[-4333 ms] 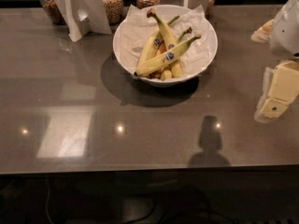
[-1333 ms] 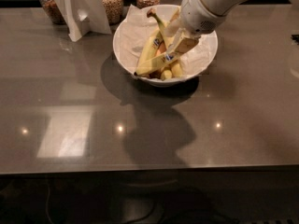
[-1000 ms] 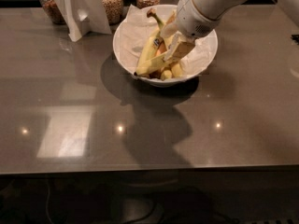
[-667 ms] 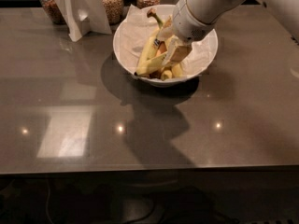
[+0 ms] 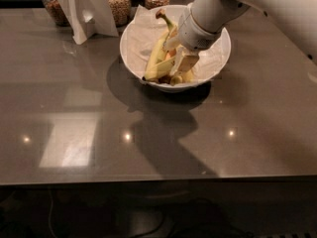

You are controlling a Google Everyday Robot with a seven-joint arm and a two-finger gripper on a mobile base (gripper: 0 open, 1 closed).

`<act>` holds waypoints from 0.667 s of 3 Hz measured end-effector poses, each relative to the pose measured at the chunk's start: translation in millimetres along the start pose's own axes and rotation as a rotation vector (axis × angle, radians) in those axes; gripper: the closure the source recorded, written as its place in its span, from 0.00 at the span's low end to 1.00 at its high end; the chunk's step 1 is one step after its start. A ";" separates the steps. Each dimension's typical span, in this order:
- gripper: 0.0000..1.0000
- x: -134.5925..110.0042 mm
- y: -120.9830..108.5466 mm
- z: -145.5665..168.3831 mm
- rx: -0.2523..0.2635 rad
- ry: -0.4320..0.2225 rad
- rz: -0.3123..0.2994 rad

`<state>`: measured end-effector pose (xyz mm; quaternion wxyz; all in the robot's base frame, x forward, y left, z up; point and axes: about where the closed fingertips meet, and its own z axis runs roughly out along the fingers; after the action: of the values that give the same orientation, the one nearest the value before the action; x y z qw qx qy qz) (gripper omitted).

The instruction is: Pick banana from white bowl

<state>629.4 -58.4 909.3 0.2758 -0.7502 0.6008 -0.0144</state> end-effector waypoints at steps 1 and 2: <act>0.46 9.4 1.9 14.9 -0.020 0.025 0.007; 0.46 10.6 0.1 14.4 -0.023 0.030 0.011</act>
Offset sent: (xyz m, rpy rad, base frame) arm 0.0204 -0.0142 -0.0412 -0.0585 0.0470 -0.0588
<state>637.3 -62.4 893.8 0.2580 -0.7496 0.6093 -0.0172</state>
